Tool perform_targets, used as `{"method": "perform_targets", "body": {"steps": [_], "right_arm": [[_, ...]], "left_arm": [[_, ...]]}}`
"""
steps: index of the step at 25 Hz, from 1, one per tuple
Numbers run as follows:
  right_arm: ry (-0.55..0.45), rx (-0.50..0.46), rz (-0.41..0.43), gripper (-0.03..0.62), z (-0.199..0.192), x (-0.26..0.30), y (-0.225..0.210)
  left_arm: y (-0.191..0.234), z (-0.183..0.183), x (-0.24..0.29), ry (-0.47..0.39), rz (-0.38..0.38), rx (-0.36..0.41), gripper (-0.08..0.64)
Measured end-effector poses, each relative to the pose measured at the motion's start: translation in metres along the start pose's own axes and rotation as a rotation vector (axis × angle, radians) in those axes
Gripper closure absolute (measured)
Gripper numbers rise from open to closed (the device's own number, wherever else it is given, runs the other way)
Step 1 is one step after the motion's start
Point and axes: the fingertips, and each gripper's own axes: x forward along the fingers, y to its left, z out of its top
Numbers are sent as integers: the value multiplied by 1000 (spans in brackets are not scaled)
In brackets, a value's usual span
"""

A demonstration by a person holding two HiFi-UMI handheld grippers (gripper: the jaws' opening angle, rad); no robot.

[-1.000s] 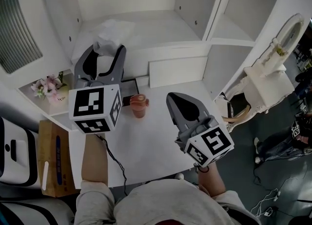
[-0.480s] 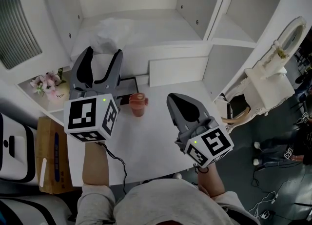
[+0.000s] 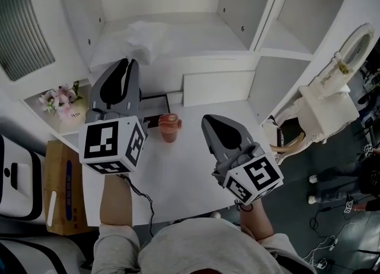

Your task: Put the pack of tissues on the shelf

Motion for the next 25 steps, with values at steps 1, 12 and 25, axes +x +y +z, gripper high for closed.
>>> {"method": "perform_targets", "body": {"steps": [1, 12, 25], "right_arm": [[-1, -1, -3, 592, 1, -1, -1], [-4, 2, -27, 591, 2, -12, -9], [5, 20, 113, 591, -10, -4, 27]], "left_arm": [[0, 0, 2, 3, 4, 6, 509], [0, 1, 7, -1, 39, 18, 508], [-4, -7, -48, 29, 82, 58, 558]]}}
